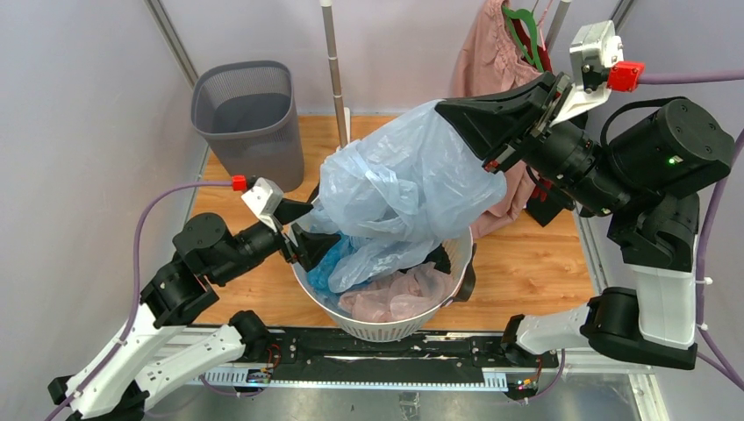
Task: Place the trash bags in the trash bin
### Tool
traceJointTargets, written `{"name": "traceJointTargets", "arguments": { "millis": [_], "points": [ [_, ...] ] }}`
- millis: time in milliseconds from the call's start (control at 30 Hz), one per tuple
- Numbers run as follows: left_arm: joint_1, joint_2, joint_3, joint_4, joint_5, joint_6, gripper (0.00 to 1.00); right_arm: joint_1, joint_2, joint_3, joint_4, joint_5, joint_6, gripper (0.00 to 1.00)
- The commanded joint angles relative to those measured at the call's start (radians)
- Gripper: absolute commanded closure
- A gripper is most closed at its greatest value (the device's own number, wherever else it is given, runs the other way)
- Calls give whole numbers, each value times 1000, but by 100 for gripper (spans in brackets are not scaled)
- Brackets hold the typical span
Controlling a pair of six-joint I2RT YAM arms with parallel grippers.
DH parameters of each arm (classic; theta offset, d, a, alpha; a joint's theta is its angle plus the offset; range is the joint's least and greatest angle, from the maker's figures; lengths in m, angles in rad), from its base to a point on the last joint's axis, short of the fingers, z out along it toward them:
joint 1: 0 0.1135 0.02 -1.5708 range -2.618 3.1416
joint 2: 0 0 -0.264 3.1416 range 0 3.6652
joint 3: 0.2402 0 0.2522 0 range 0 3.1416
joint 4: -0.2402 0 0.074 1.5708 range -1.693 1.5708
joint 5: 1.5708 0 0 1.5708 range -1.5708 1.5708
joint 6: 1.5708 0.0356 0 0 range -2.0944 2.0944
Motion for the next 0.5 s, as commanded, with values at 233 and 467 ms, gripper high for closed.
{"name": "traceJointTargets", "arguments": {
  "millis": [233,467],
  "points": [
    [2,-45,98,-116,-56,54,0,8,-45,-24,4,70,-25,100],
    [2,-50,147,-104,20,36,0,7,-97,-70,-4,104,-54,100]
  ]
}}
